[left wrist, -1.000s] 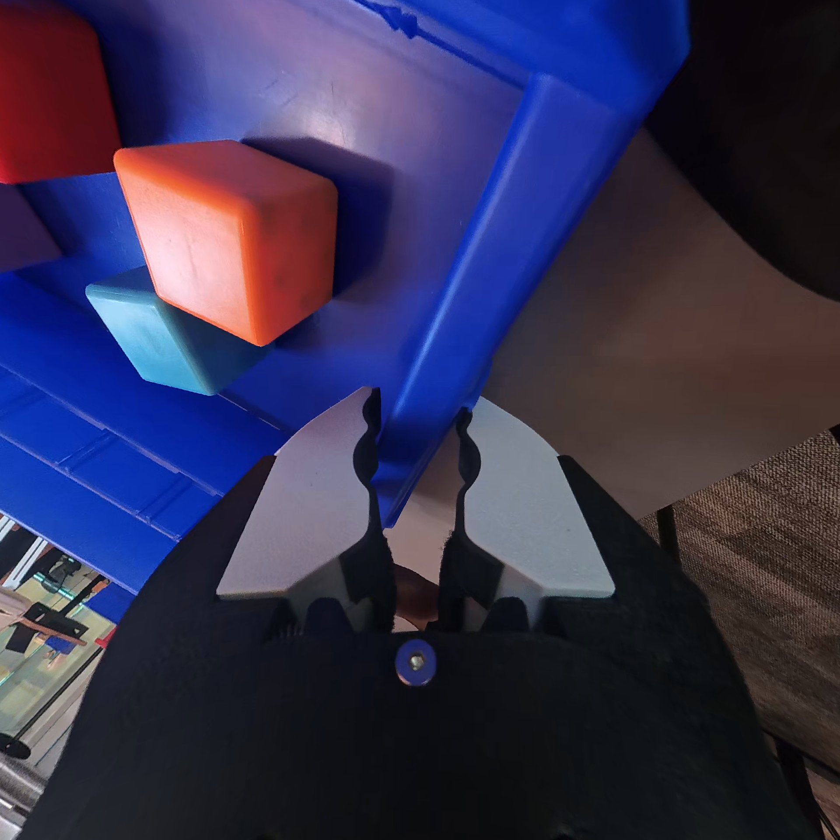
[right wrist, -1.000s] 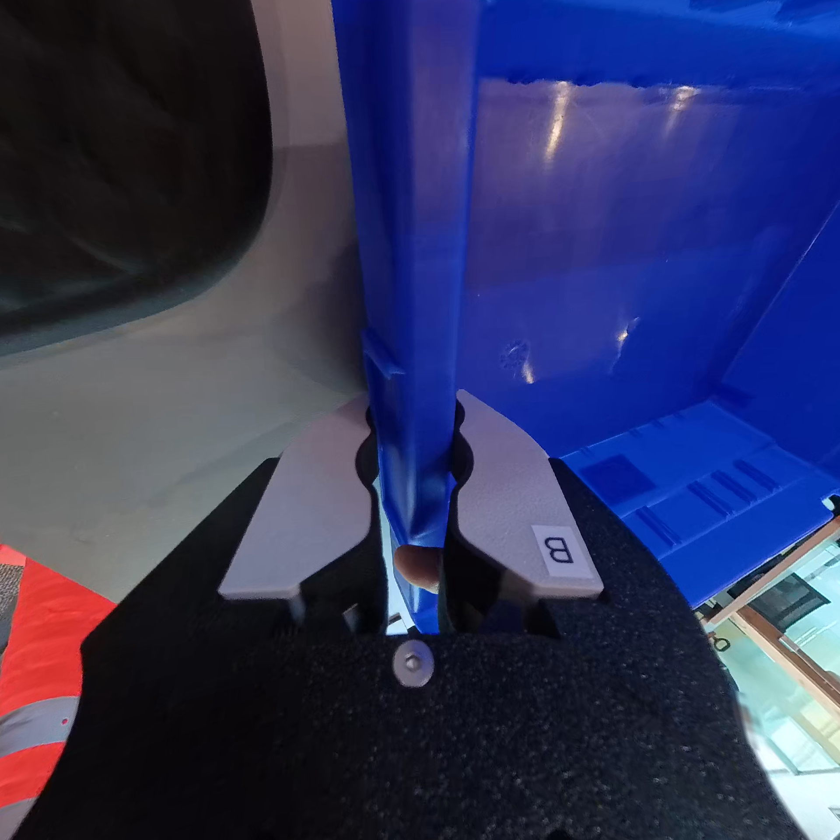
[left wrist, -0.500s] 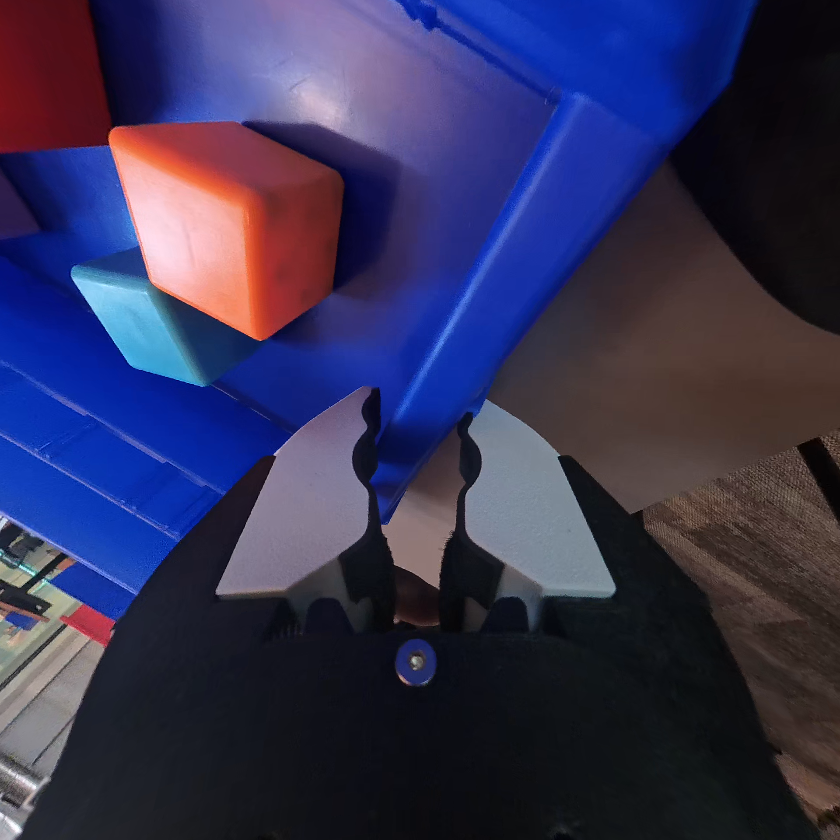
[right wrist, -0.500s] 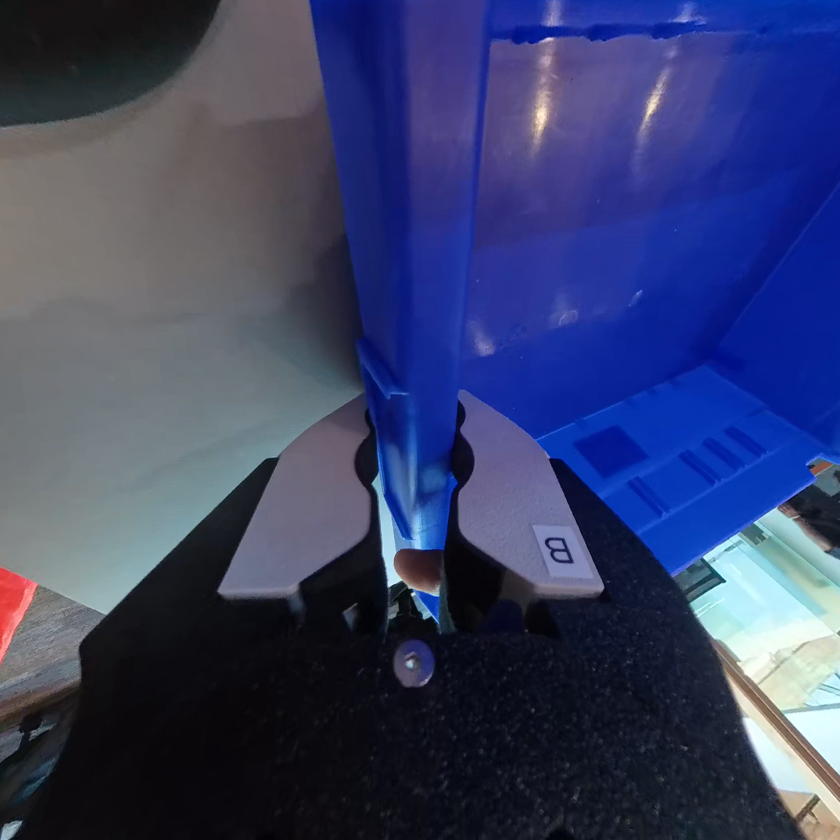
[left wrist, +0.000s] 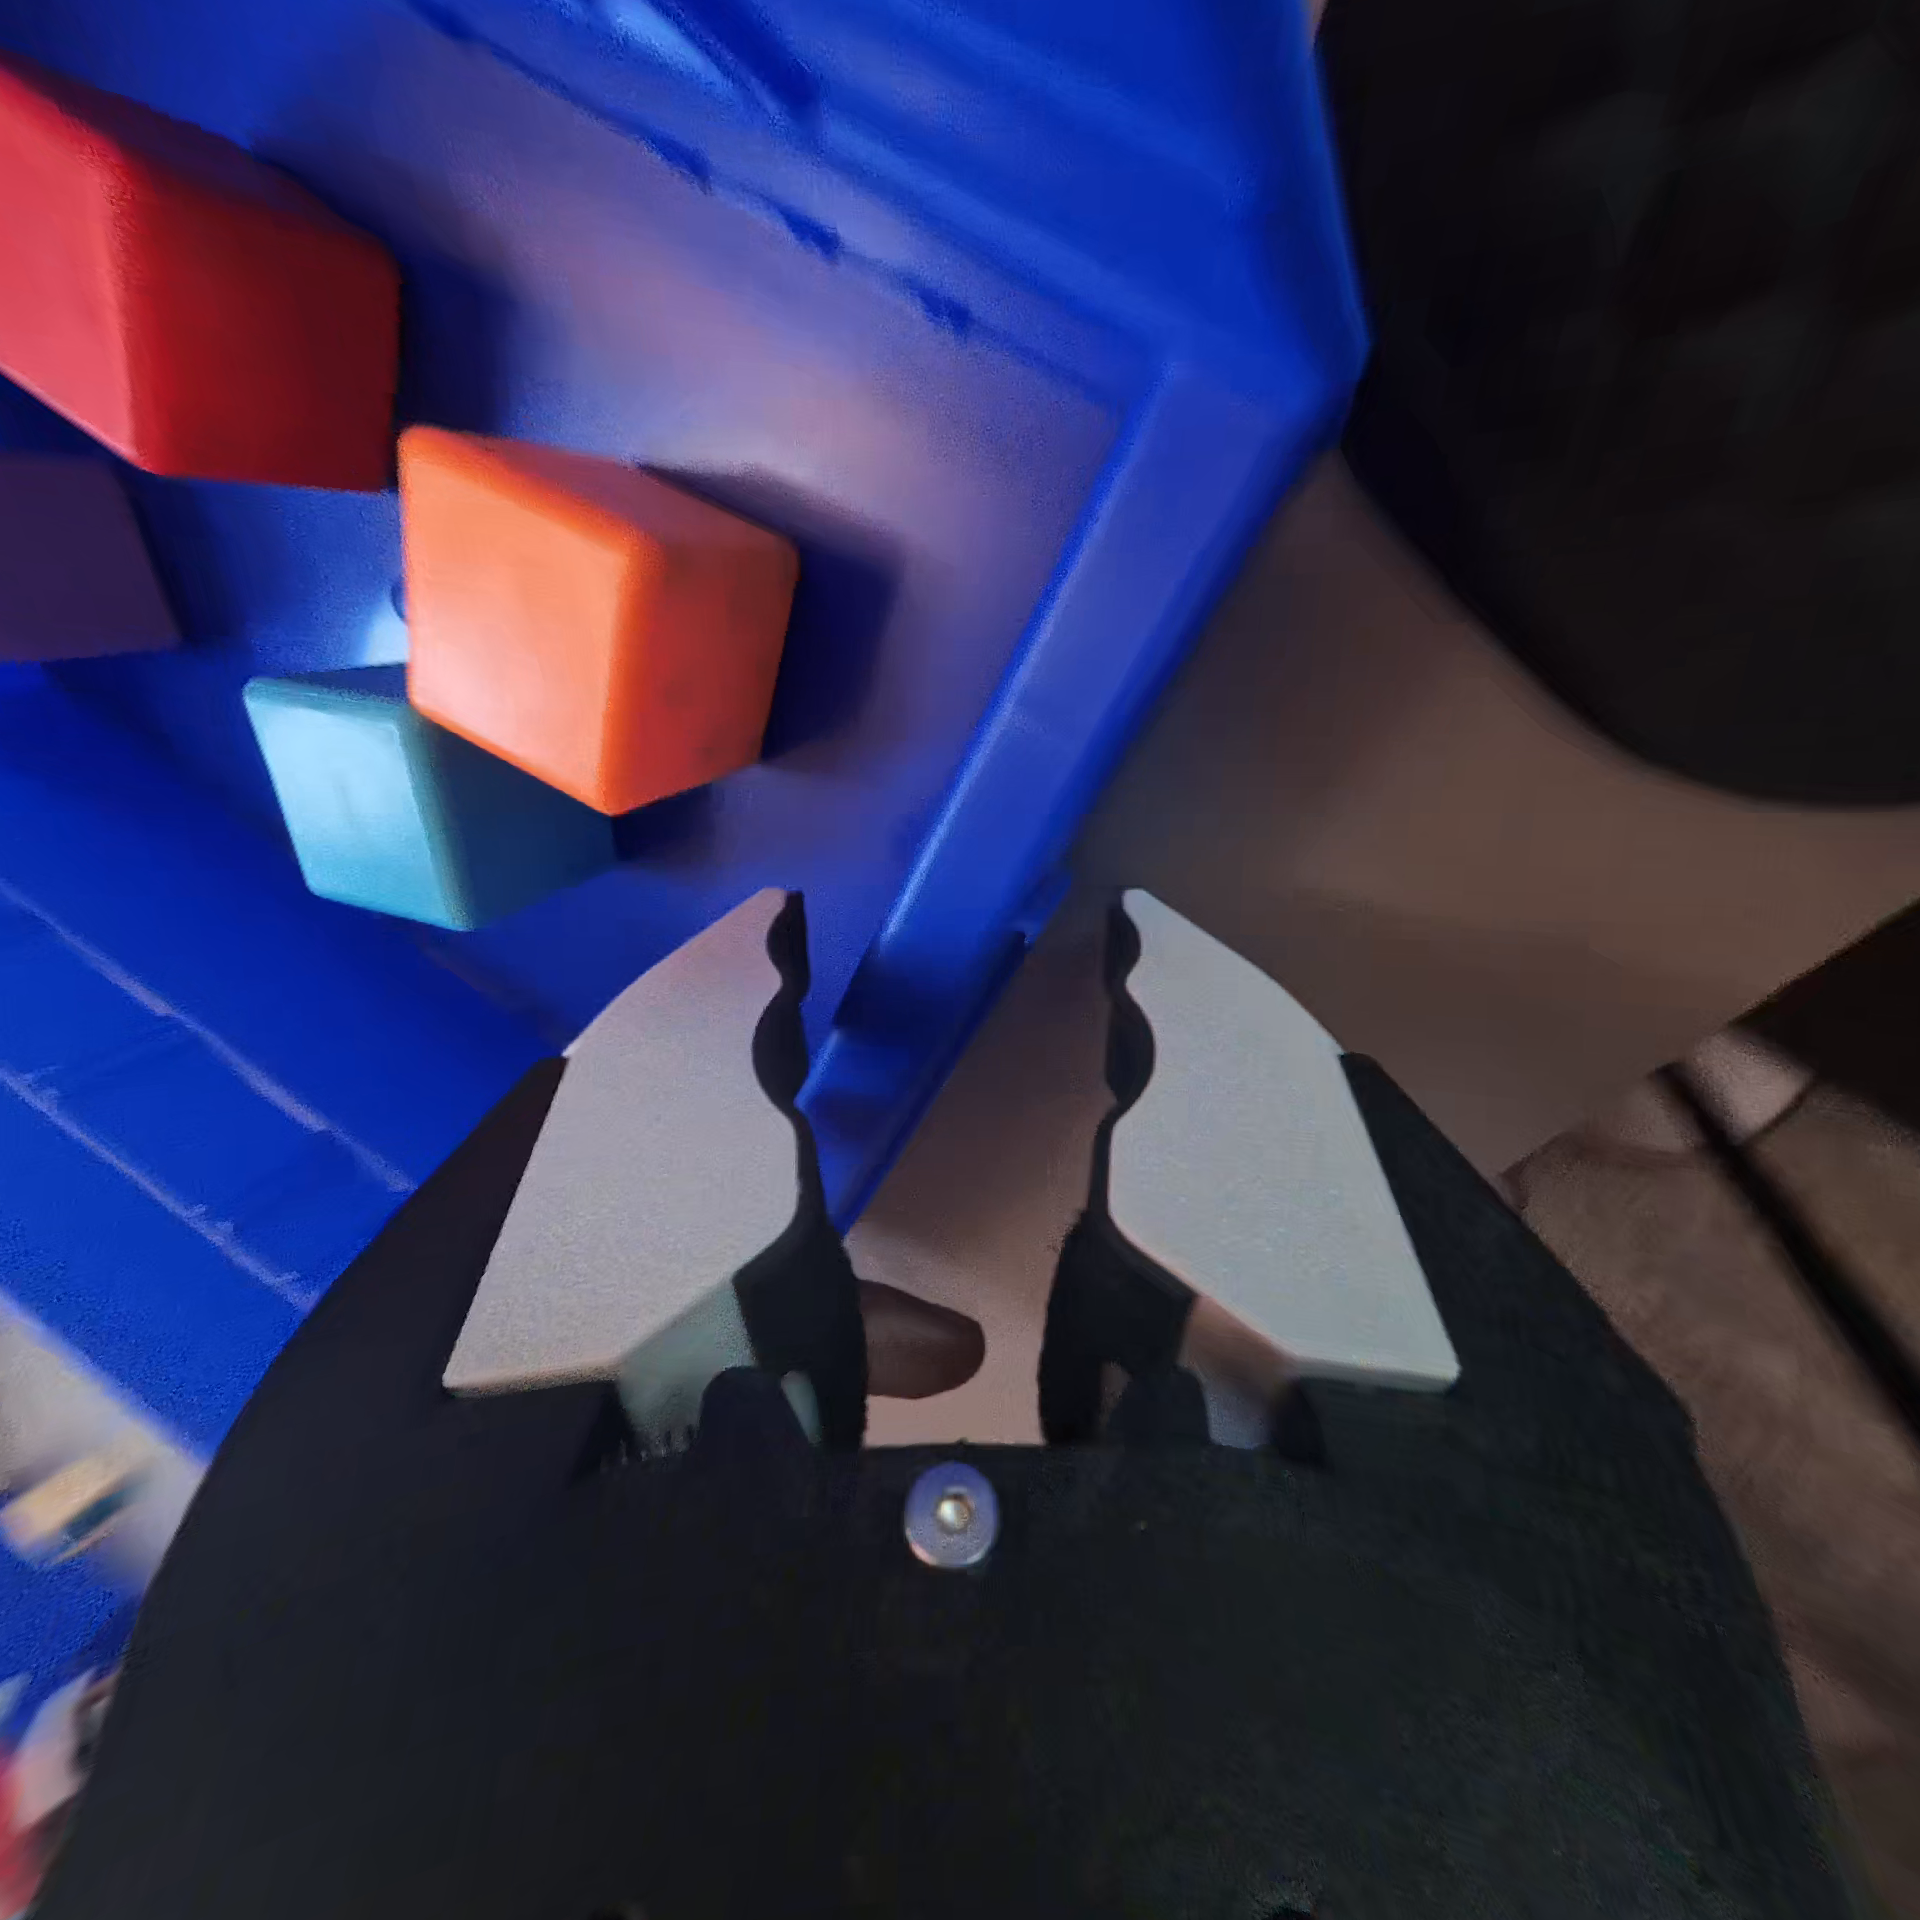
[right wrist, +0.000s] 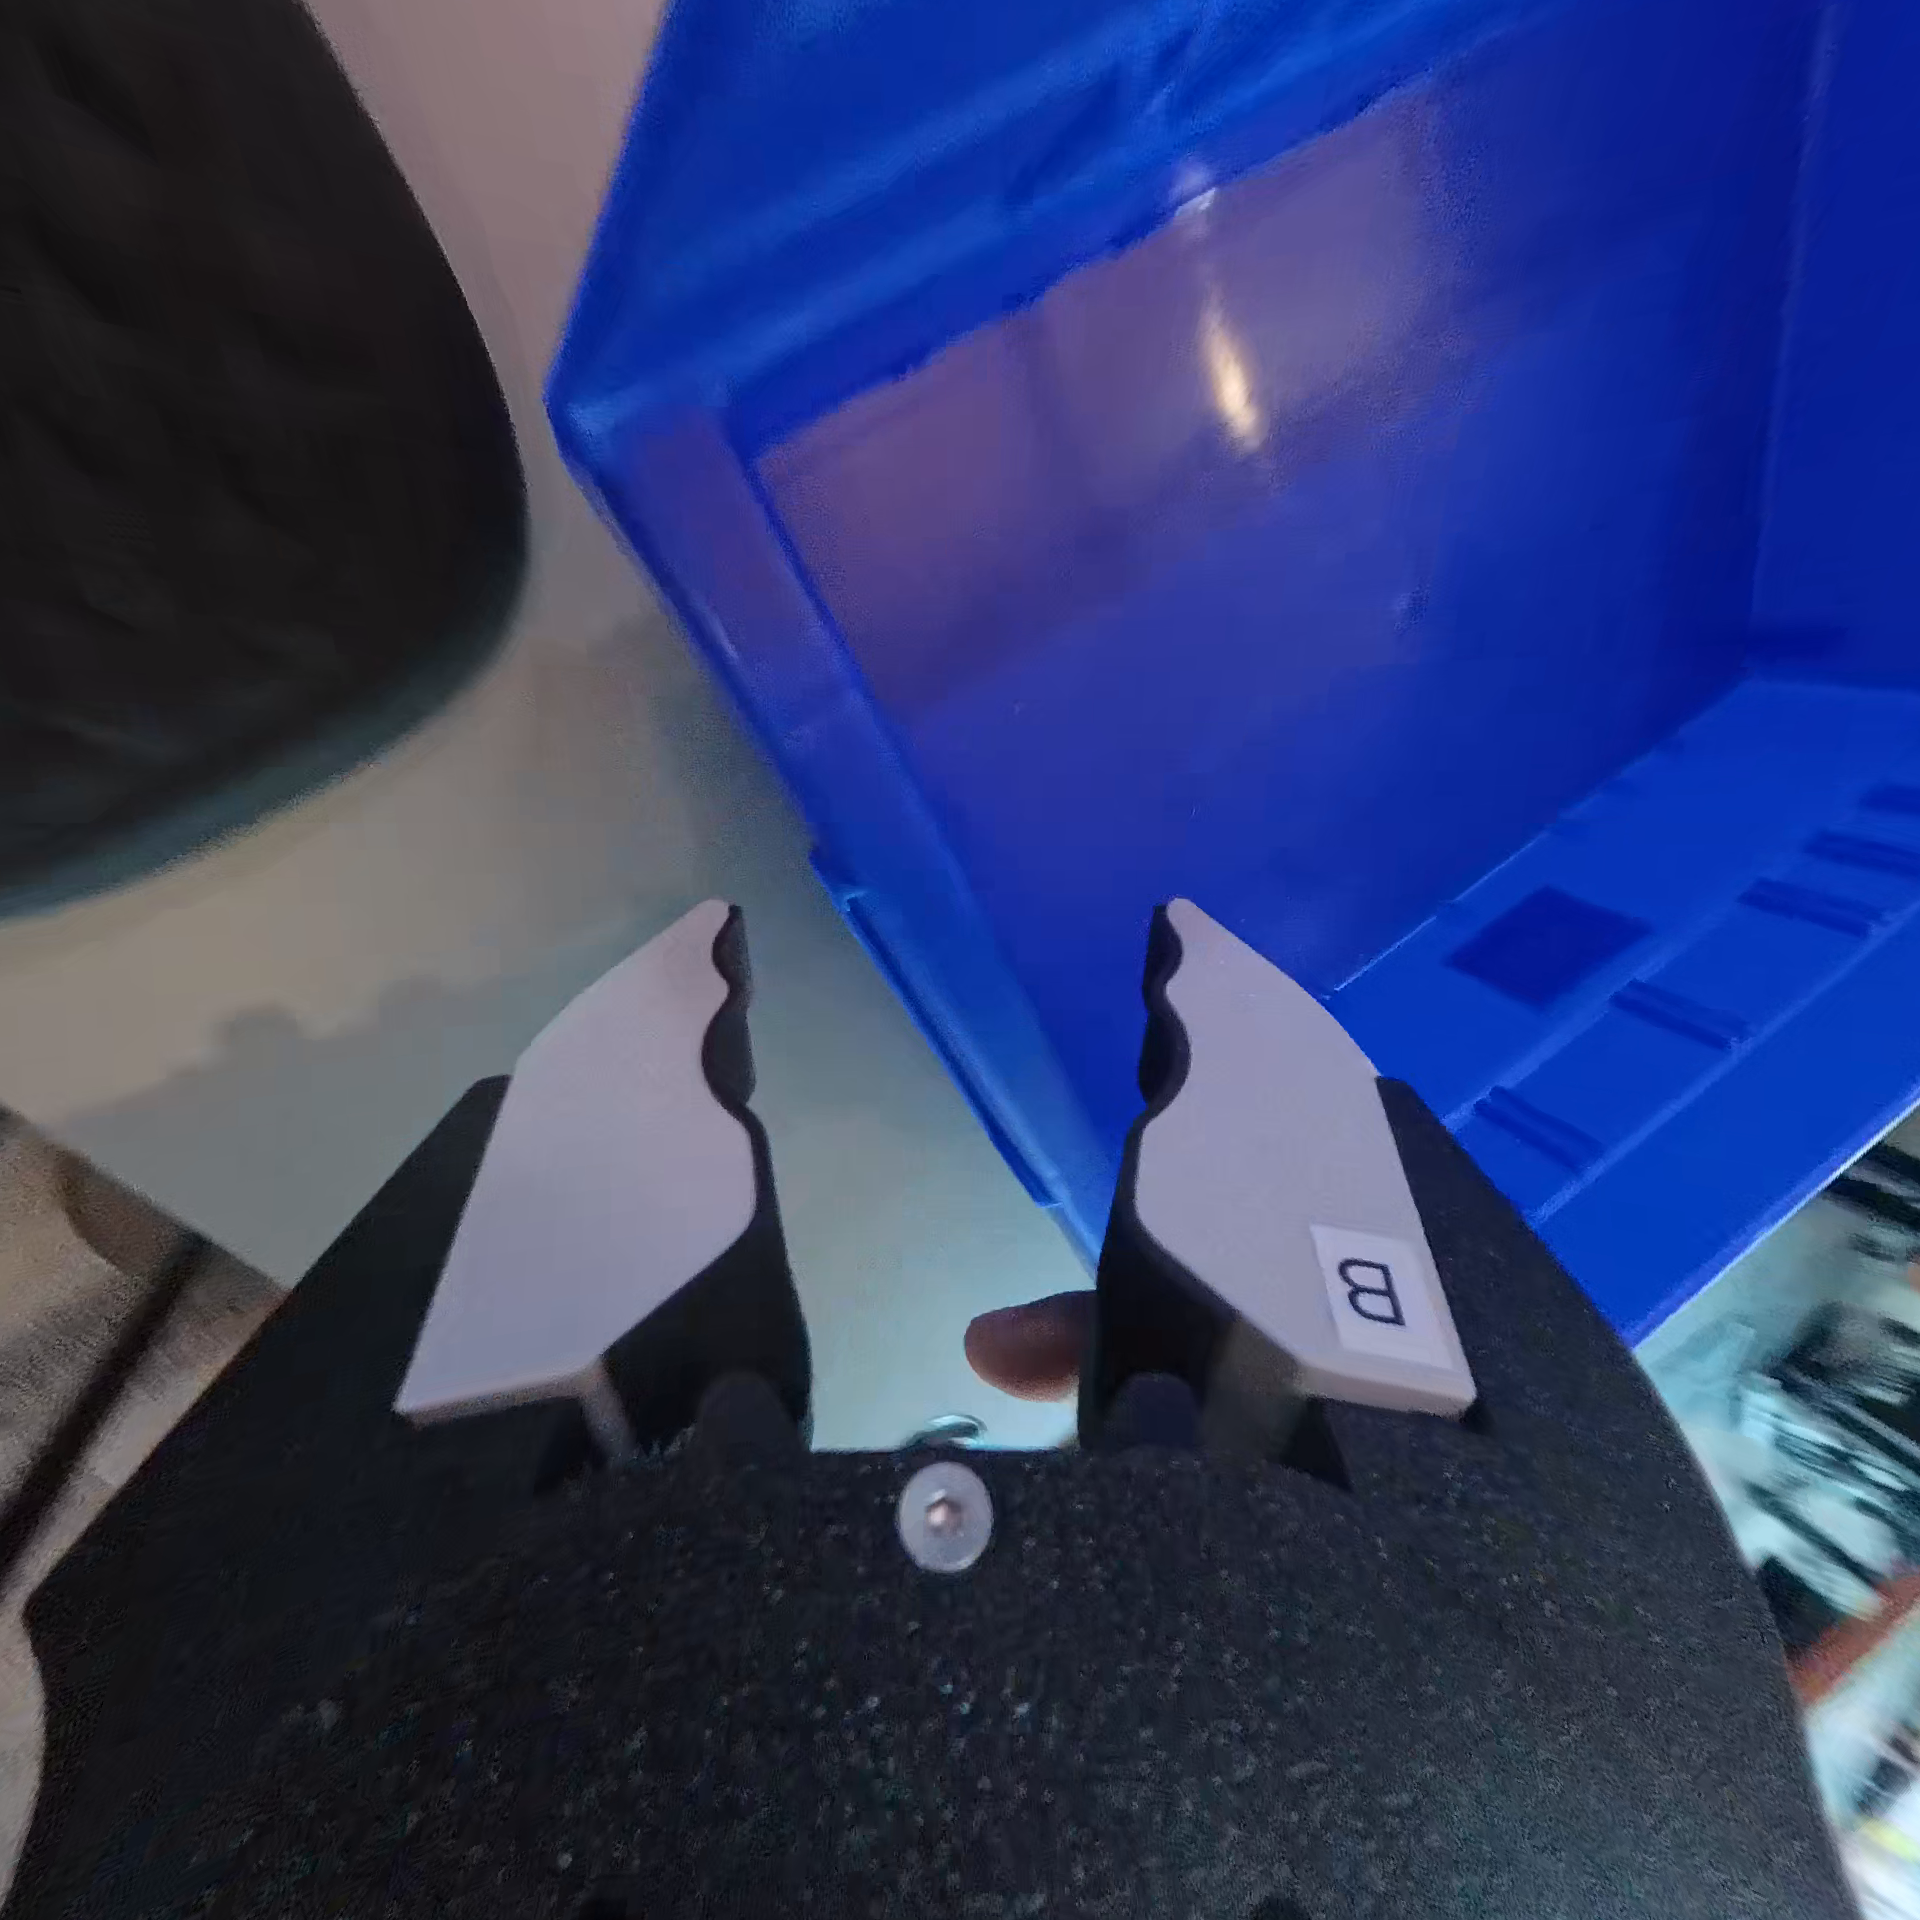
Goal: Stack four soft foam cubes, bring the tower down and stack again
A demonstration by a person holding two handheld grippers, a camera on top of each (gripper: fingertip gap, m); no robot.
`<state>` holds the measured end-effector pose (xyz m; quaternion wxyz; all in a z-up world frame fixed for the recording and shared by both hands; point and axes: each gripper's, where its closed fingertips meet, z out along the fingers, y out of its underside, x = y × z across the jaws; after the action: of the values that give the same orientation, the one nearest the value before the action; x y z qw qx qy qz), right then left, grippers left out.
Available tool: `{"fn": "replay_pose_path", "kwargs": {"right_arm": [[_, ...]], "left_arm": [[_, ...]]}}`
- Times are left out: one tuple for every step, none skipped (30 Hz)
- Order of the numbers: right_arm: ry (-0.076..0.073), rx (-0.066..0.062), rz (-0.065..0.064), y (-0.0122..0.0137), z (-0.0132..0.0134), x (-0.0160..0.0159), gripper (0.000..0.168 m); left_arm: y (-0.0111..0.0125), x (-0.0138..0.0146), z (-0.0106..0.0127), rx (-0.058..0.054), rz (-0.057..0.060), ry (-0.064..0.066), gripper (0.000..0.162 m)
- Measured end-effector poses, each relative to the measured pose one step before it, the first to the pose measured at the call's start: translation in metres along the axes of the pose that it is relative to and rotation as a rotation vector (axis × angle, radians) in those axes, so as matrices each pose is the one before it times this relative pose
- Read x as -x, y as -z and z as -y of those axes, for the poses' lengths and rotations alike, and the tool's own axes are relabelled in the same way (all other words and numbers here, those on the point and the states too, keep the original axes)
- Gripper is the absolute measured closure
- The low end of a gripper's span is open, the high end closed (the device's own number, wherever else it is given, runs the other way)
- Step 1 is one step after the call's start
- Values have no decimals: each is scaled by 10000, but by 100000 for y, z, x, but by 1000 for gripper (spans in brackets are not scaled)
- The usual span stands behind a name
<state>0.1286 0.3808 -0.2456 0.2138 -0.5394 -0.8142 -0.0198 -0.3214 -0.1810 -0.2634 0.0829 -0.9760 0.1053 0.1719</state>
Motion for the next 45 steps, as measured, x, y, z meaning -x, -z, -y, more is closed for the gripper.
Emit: {"fn": "replay_pose_path", "kwargs": {"right_arm": [[-465,-702,39,900,1030,8,91],[-417,-817,13,941,1278,16,86],[-369,-848,34,919,1413,146,81],[-286,-826,31,837,1495,253,76],[-158,-796,-7,705,1542,333,72],[-17,-793,-47,546,1620,414,69],[121,-824,-79,354,1747,447,68],[233,-842,-97,116,1881,453,67],[253,-814,-68,-126,1928,501,68],[198,-787,-19,-343,1870,578,69],[152,-759,-42,-484,1764,592,69],[152,-687,-45,-588,1555,609,69],[184,-615,26,-642,1329,720,69],[194,-572,19,-629,1140,674,69],[170,-492,-82,-603,896,429,69],[125,-344,-134,-547,585,224,72],[36,-243,-88,-505,374,163,74],[-76,-190,-8,-461,250,156,74],[-123,-89,48,-425,98,125,75],[-114,-33,60,-395,22,85,75],[-109,-74,67,-390,53,71,75],[-118,-124,114,-406,90,154,75],[-135,-155,167,-428,123,289,75],[-128,-127,196,-455,64,390,76],[-74,-29,191,-454,-86,437,76],[-15,19,147,-470,-163,424,76],[4,21,125,-486,-178,419,76],[-10,38,136,-504,-212,424,76],[-53,3,128,-514,-144,410,76],[-111,-95,116,-594,21,386,76],[-134,-170,142,-660,150,464,78],[-70,-168,165,-722,189,544,79],[23,-156,127,-766,215,528,78],[53,-195,82,-828,304,478,78],[-7,-256,77,-909,418,451,78],[-135,-276,103,-979,404,445,79],[-157,-120,206,-986,164,547,79],[21,112,271,-885,-167,575,77],[210,190,165,-747,-260,362,75],[248,113,68,-616,-116,190,74],[162,22,144,-477,18,279,74],[76,-3,222,-328,65,357,75],[40,0,157,-164,63,244,75],[24,10,73,-54,18,113,75],[2,24,66,37,-59,99,75]], "left_arm": [[590,-194,917,-838,-204,596,106],[718,-105,996,-881,-151,545,102],[803,-80,1104,-920,-129,496,97],[843,208,1137,-892,34,511,93],[742,778,1106,-790,352,603,88],[523,1257,1073,-708,585,823,88],[164,1289,958,-559,561,1063,88],[-220,1030,586,-223,424,1191,88],[-459,702,26,185,307,1135,88],[-574,498,-365,414,266,858,88],[-575,445,-398,378,333,445,87],[-497,400,-153,151,399,289,86],[-407,-42,78,-50,158,284,85],[-330,-358,117,-76,-38,307,85],[-339,-281,-9,-8,36,197,84],[-353,-67,-190,103,194,27,83],[-393,-31,-271,163,205,-34,81],[-427,-72,-265,186,125,1,81],[-470,-48,-318,237,102,-27,81],[-530,125,-472,346,191,-84,81],[-575,337,-618,433,286,-131,82],[-466,359,-485,369,290,-192,85],[-137,126,-103,132,130,-320,97],[29,-201,3,27,-112,-298,113],[-28,-99,57,-13,-108,-115,113],[-11,-168,204,-190,-187,24,113],[144,-233,356,-396,-260,106,113],[332,-361,520,-577,-412,286,113],[474,-442,693,-740,-517,403,113],[625,-485,953,-944,-540,397,113],[795,-569,1359,-1204,-560,495,114],[903,-827,1608,-1279,-675,549,114],[900,-1079,1691,-1236,-753,541,115],[782,-1246,1614,-1114,-774,519,115],[598,-1265,1360,-909,-731,580,119],[706,-1262,1738,-1171,-764,610,162],[373,-463,855,-458,-336,463,162],[215,524,-65,202,247,-139,162],[132,1259,-704,584,715,-632,162],[-14,1126,-900,677,624,-492,162],[-54,605,-734,564,346,-413,162],[16,371,-773,641,241,-462,153],[59,450,-870,779,307,-417,142],[20,494,-828,809,335,-391,135],[-41,459,-706,745,329,-405,127]]}}
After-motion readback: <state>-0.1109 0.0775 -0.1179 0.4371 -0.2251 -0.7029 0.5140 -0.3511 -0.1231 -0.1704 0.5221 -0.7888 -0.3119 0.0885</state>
